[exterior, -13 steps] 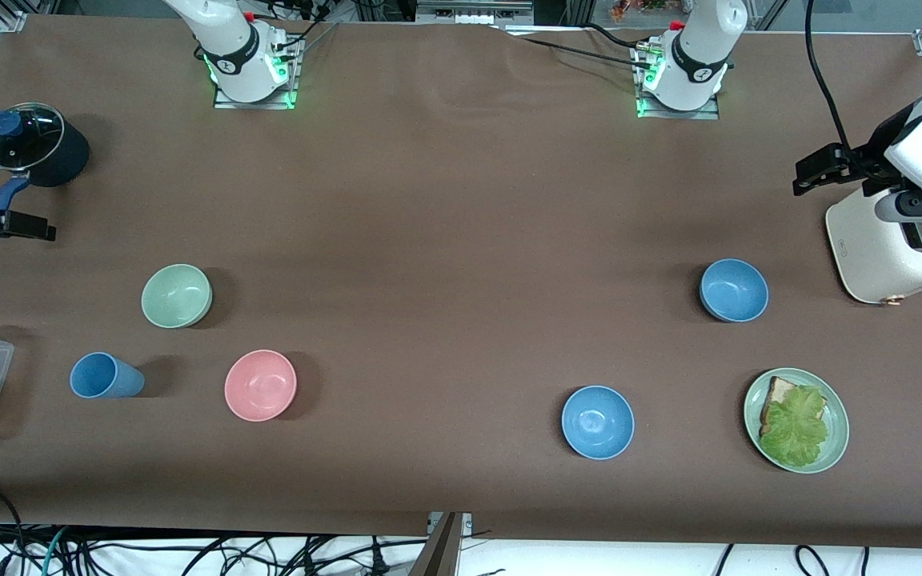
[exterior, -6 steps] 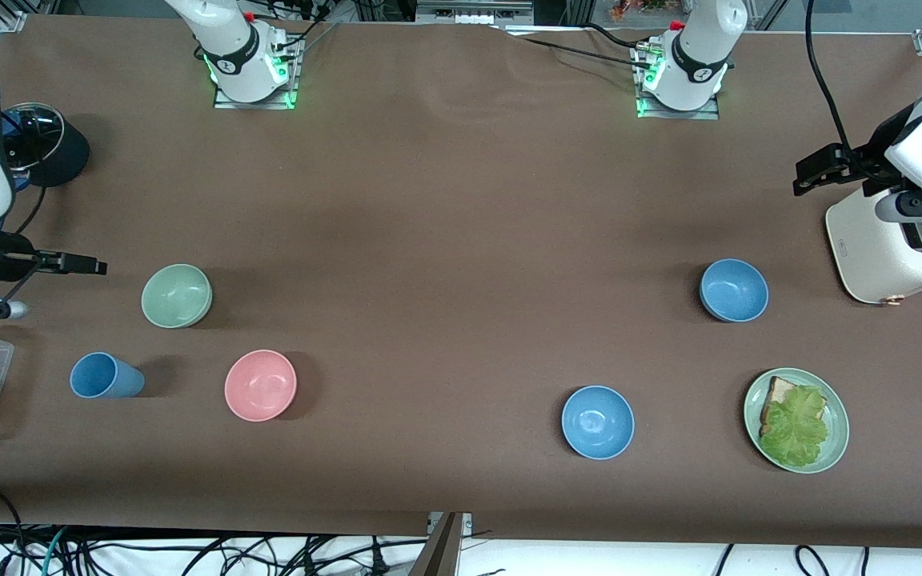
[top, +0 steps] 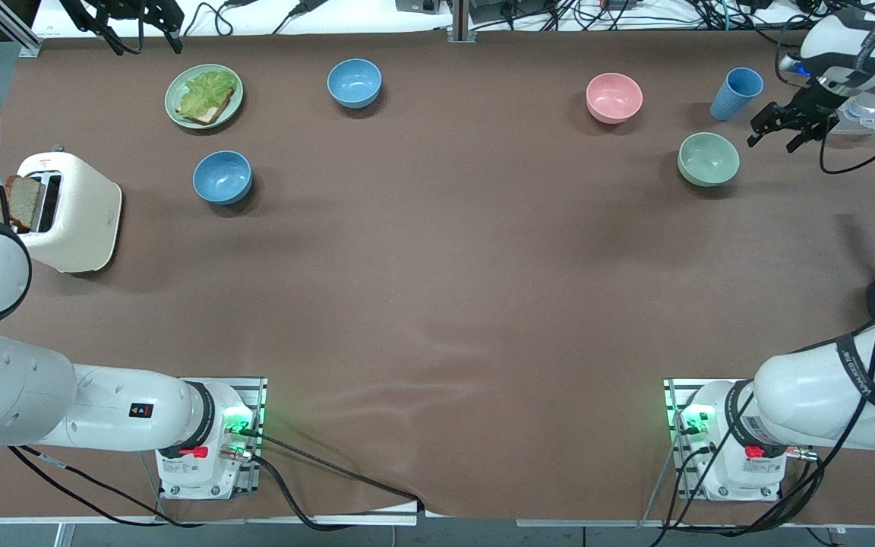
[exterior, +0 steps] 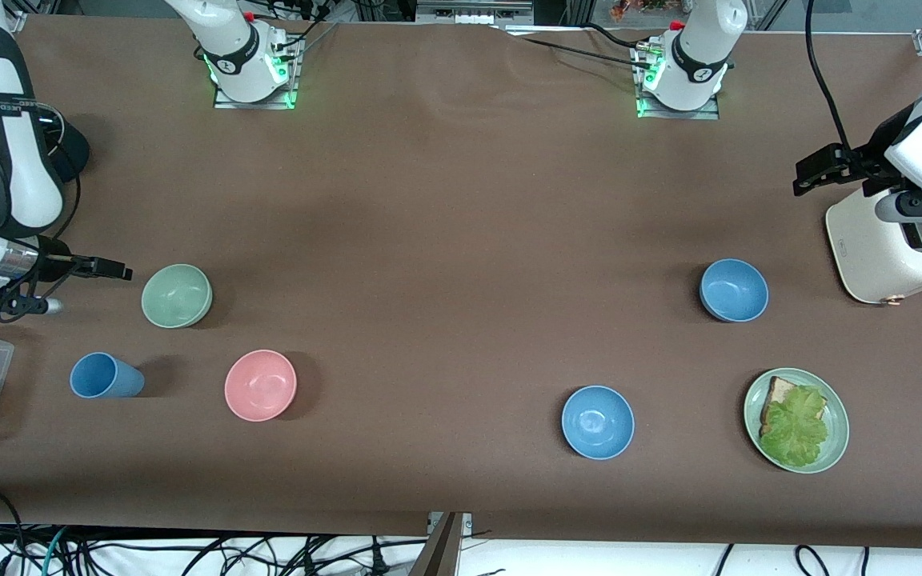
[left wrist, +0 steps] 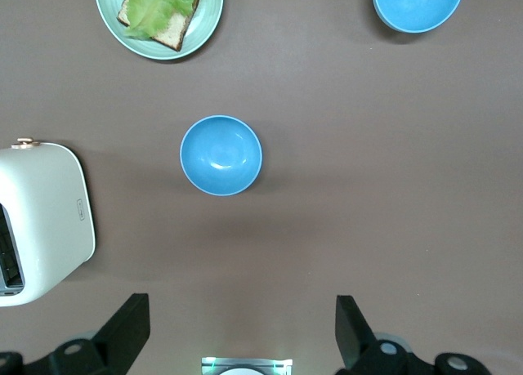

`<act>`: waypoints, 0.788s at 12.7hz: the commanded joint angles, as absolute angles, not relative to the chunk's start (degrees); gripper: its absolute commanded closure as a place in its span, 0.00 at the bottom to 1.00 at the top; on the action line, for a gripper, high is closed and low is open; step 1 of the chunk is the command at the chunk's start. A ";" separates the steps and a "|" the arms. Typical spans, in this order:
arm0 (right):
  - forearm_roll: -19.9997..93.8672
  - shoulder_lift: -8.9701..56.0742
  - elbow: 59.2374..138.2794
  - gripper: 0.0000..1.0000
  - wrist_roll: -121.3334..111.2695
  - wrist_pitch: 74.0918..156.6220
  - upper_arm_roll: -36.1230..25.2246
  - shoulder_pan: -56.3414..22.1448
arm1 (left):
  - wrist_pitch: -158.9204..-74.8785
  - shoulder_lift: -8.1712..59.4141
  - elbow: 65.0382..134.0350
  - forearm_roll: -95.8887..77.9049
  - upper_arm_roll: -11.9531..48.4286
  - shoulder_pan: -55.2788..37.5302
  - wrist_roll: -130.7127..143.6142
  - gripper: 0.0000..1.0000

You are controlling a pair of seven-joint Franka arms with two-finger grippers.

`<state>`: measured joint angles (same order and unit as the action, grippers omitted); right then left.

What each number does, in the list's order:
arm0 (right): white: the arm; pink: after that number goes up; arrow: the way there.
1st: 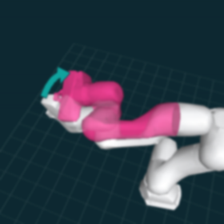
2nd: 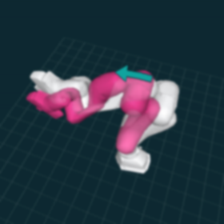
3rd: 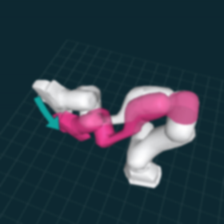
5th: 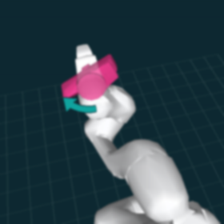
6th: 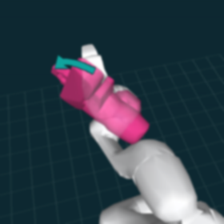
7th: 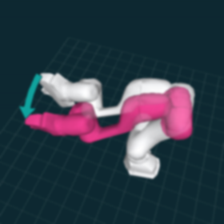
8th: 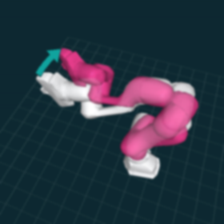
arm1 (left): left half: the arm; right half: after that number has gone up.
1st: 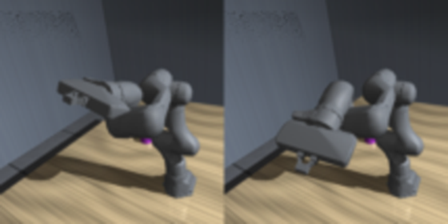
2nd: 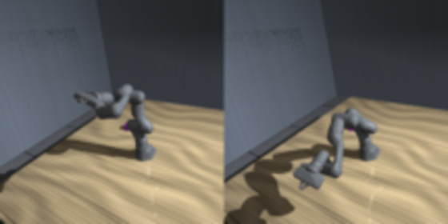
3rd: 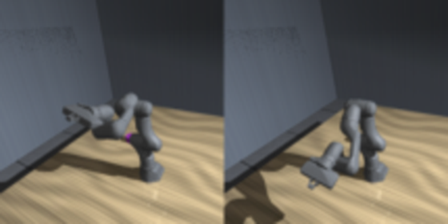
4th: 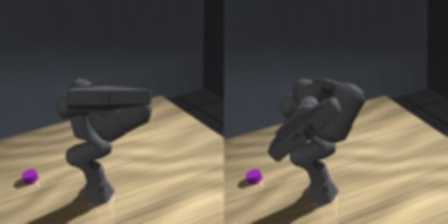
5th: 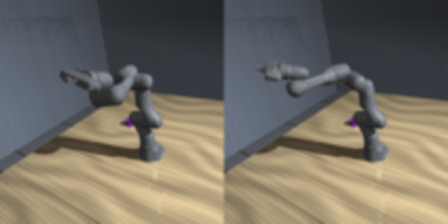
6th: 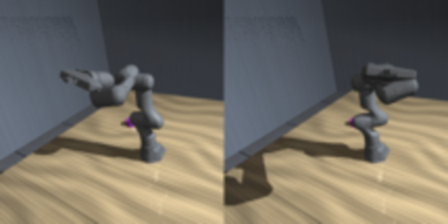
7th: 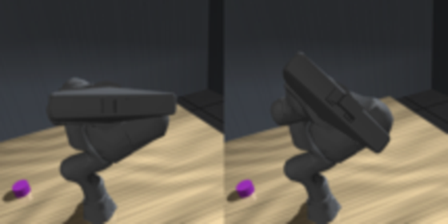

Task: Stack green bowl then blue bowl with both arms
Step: 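Lower the right gripper onto the pale green bowl rim and grasp it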

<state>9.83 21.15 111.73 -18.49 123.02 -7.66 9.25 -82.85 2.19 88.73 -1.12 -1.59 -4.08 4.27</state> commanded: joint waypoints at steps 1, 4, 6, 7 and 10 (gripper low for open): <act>13.96 20.82 115.31 0.01 -21.96 127.61 -7.21 9.76 | -82.27 2.99 86.92 -1.93 -1.49 -3.78 4.48 0.00; 18.97 23.63 115.31 0.01 -26.26 130.24 -7.21 9.76 | -82.27 2.99 86.92 -1.93 -1.49 -3.69 4.48 0.00; 21.00 25.48 115.22 0.01 -28.29 132.36 -7.21 9.67 | -82.27 2.99 86.92 -1.93 -1.49 -3.69 4.48 0.00; 21.44 26.27 115.22 0.01 -29.00 133.15 -7.21 9.75 | -82.27 2.99 86.92 -1.85 -1.49 -3.69 4.48 0.00; 22.94 27.25 115.22 0.21 -30.85 133.95 -7.21 9.76 | -82.53 3.34 86.92 -1.50 -1.67 -3.69 4.22 0.00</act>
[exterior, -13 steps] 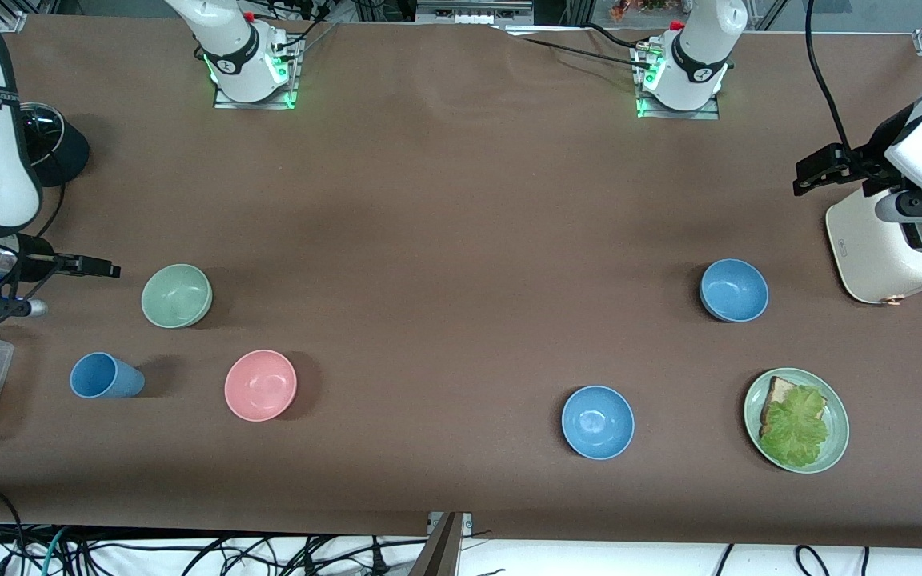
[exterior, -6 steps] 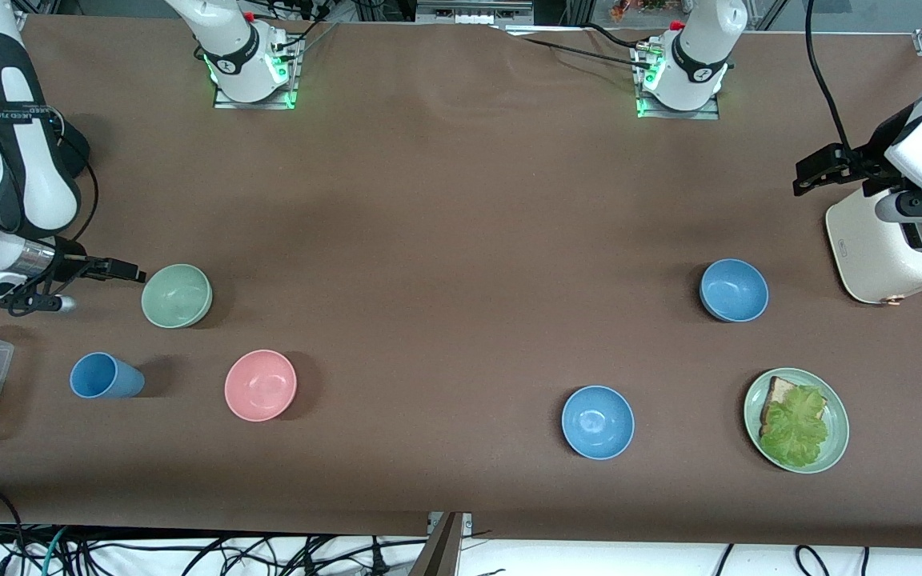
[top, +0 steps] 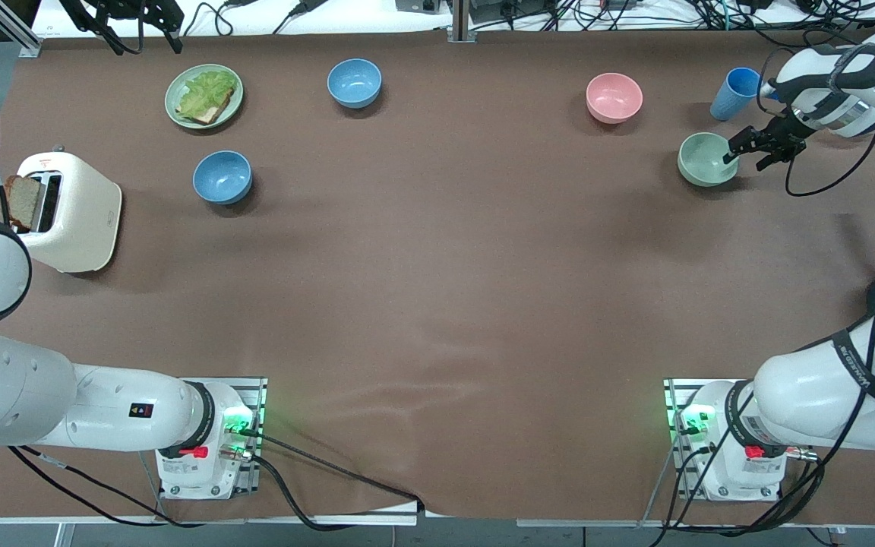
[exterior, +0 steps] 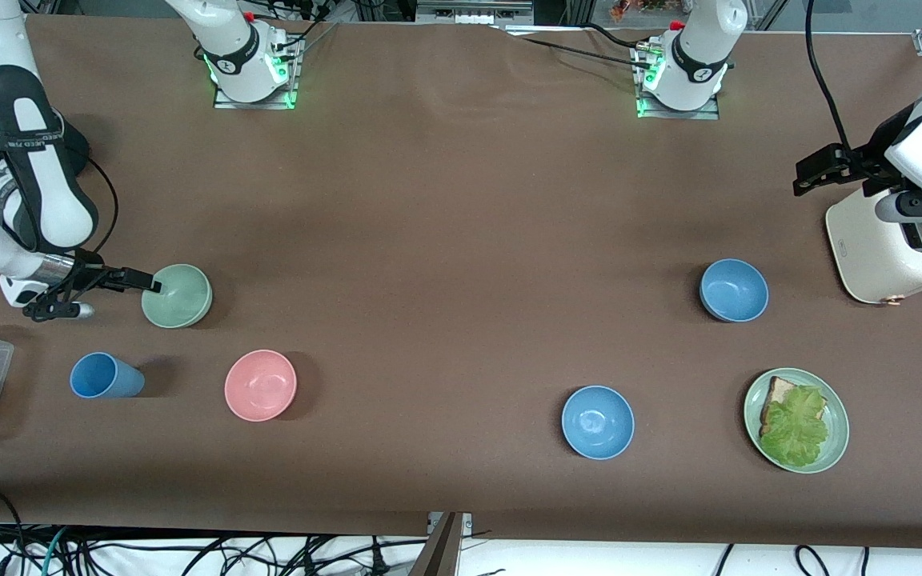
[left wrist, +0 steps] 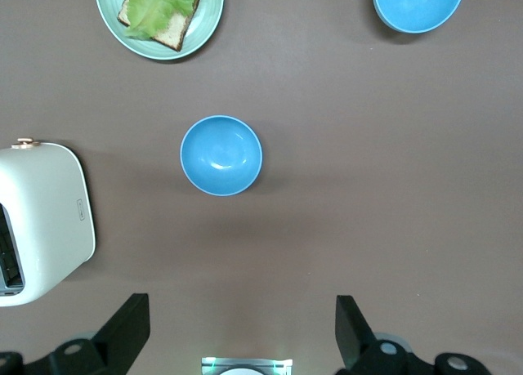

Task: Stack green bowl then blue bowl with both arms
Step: 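Lower the right gripper onto the pale green bowl rim and grasp it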

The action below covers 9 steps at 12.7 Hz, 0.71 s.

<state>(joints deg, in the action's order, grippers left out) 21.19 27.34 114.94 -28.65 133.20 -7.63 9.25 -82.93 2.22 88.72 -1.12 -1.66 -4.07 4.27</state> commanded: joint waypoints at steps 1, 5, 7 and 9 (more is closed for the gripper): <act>22.94 27.25 115.22 0.47 -30.85 133.86 -7.21 9.67 | -82.62 3.43 86.92 -1.41 -1.76 -3.60 4.22 0.00; 22.94 27.25 115.05 1.00 -30.67 133.24 -7.03 9.58 | -84.28 3.52 87.88 -1.23 -2.64 -3.43 4.13 0.00; 22.85 27.07 114.70 1.00 -30.24 133.15 -6.59 9.49 | -86.64 3.52 90.07 -1.14 -4.38 -1.59 3.78 0.00; 22.94 26.20 113.56 1.00 -29.62 132.63 -5.81 9.23 | -88.76 3.34 92.72 -1.23 -8.33 -1.41 -0.50 0.00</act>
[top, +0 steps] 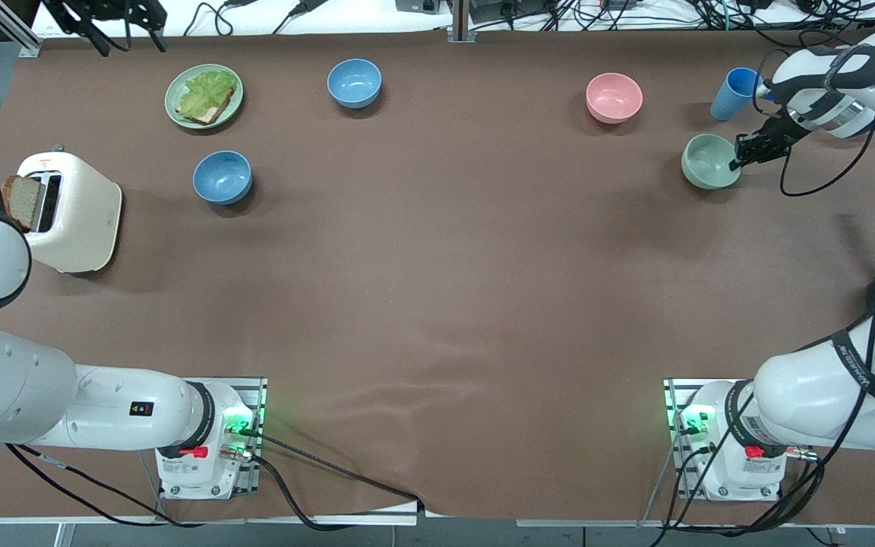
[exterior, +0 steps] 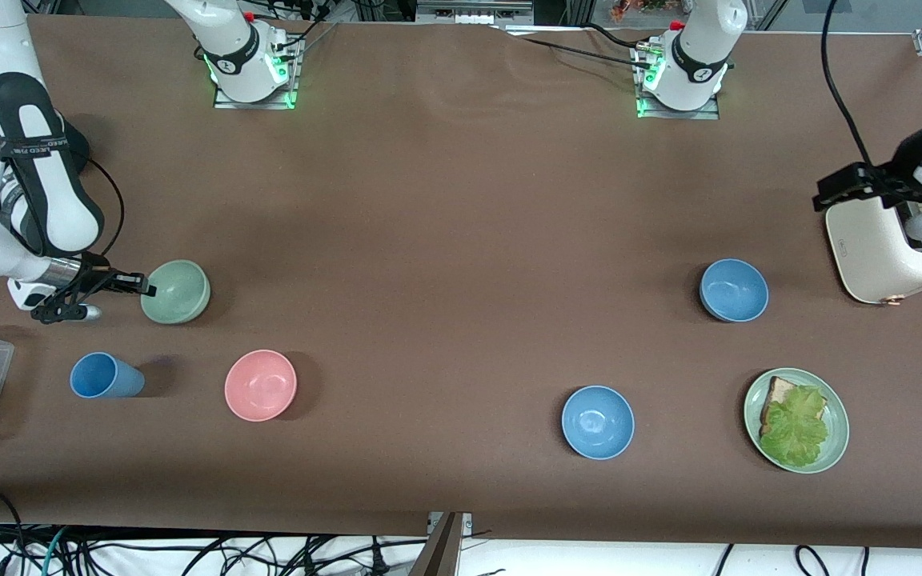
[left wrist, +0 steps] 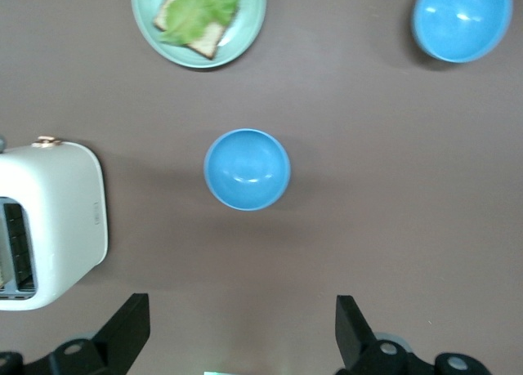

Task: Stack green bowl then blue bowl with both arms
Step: 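Carry the green bowl to mid-table while the left gripper grasps the blue bowl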

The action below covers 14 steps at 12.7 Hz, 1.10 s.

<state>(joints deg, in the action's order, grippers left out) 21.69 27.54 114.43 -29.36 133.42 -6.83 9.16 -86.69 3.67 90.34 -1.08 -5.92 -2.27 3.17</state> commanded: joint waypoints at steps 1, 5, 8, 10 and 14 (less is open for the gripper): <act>22.94 25.50 112.08 1.00 -27.79 130.63 -4.67 9.23 | -89.38 3.34 93.68 -1.14 -9.39 -1.41 -2.62 0.00; 22.76 23.12 107.23 1.00 -10.86 121.55 2.79 8.88 | -90.18 4.13 95.10 -0.88 -10.55 -1.41 -2.73 0.00; 22.06 22.59 105.92 1.00 4.08 122.25 7.73 4.59 | -91.92 5.27 100.52 -0.27 -10.55 -1.41 -2.73 0.00; 21.01 22.76 104.86 1.00 13.23 123.04 7.65 -2.68 | -93.51 5.45 102.39 -0.26 -11.07 -1.06 -2.90 0.00; 14.33 26.27 103.19 1.00 33.36 129.01 7.73 -17.99 | -103.76 5.54 111.15 3.51 -11.34 -0.88 -2.37 0.00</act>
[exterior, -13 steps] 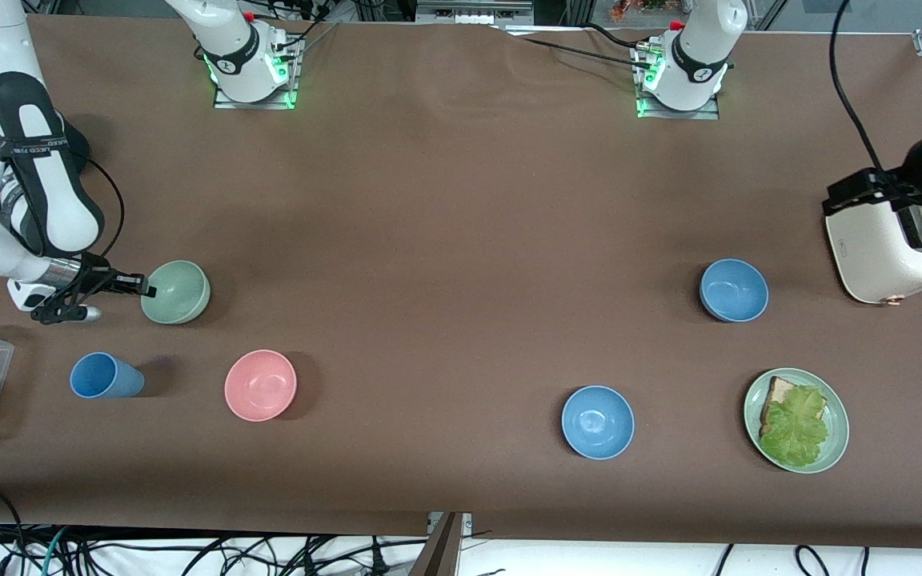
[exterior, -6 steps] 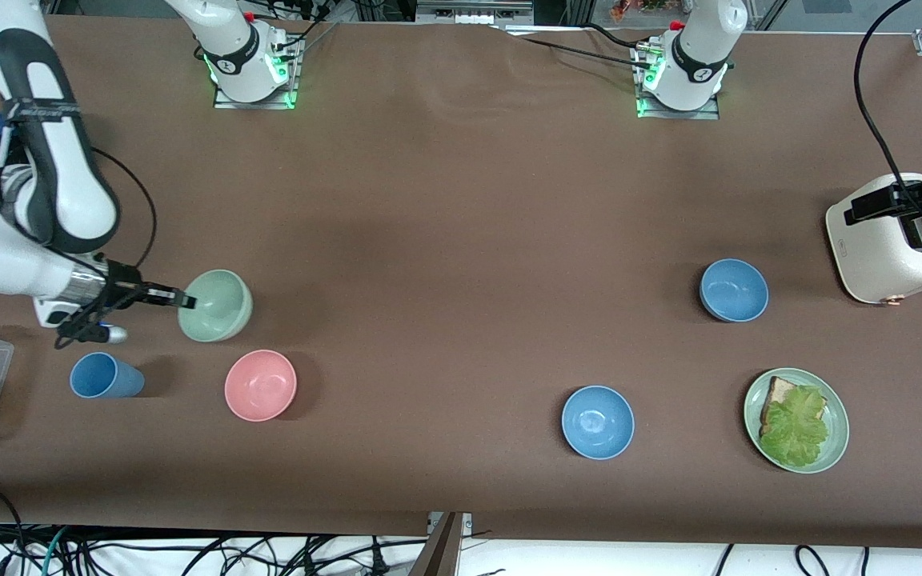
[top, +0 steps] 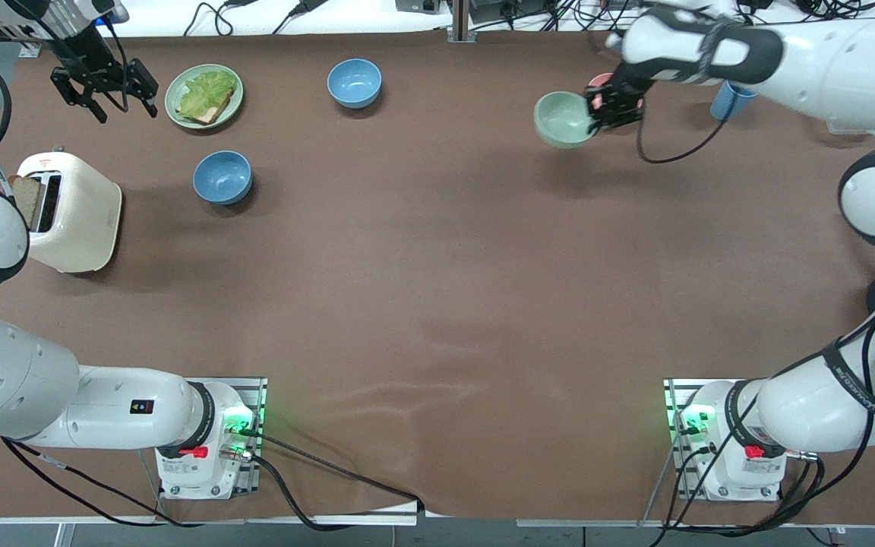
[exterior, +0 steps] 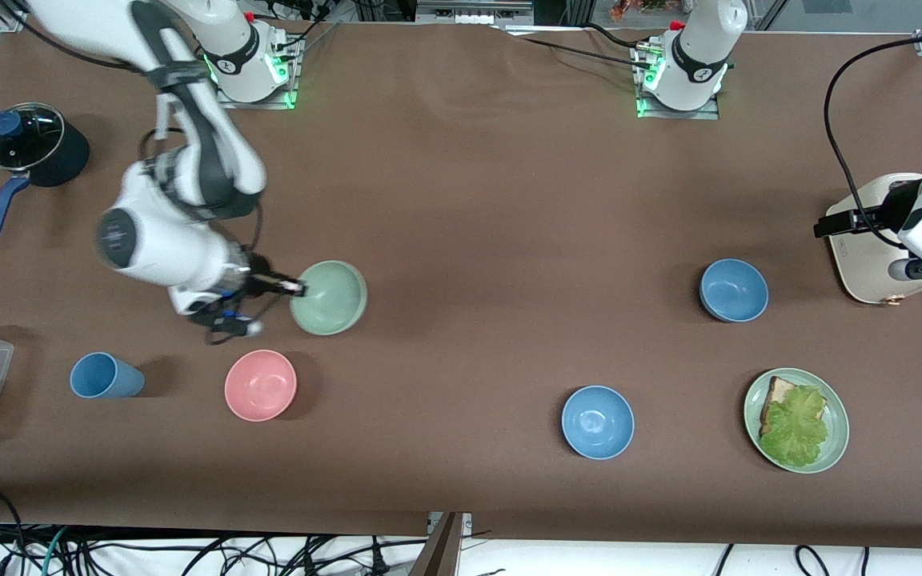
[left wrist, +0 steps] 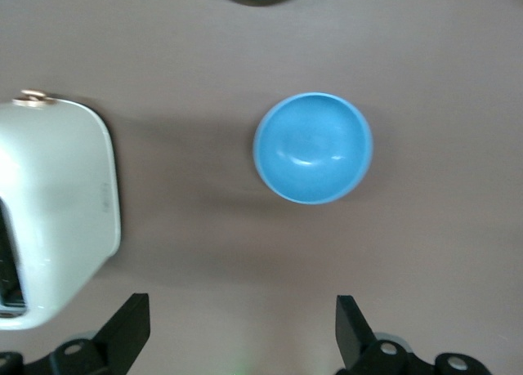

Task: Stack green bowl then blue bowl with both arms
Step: 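Carry the green bowl to mid-table while the left gripper grasps the blue bowl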

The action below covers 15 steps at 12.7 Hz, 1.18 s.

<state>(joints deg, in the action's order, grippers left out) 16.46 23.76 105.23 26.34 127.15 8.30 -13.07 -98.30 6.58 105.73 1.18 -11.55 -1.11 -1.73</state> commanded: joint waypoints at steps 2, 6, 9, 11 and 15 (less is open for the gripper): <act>14.50 28.55 101.17 1.00 38.99 129.55 7.73 -23.00 | -112.20 6.06 116.69 3.52 -11.34 -0.88 -2.37 0.00; 14.24 34.26 95.20 1.00 50.07 130.51 7.65 -31.18 | -125.55 8.78 124.17 3.34 -11.25 -0.79 -2.90 0.00; 14.24 36.56 95.19 1.00 52.99 134.56 7.65 -34.45 | -135.15 11.24 129.62 3.25 -10.90 -0.97 -2.99 0.00; 14.33 37.61 95.19 1.00 53.00 135.08 7.65 -35.33 | -138.33 14.31 129.73 3.25 -10.90 -0.88 -2.99 0.00; 14.33 39.55 95.19 1.00 53.09 136.66 7.65 -36.47 | -140.45 17.22 129.03 0.36 -10.90 -0.97 -2.99 0.00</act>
<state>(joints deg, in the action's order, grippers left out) 15.13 38.21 96.63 51.86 135.59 8.13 -35.13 -139.98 16.45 129.97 1.98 -10.97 -1.05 -1.83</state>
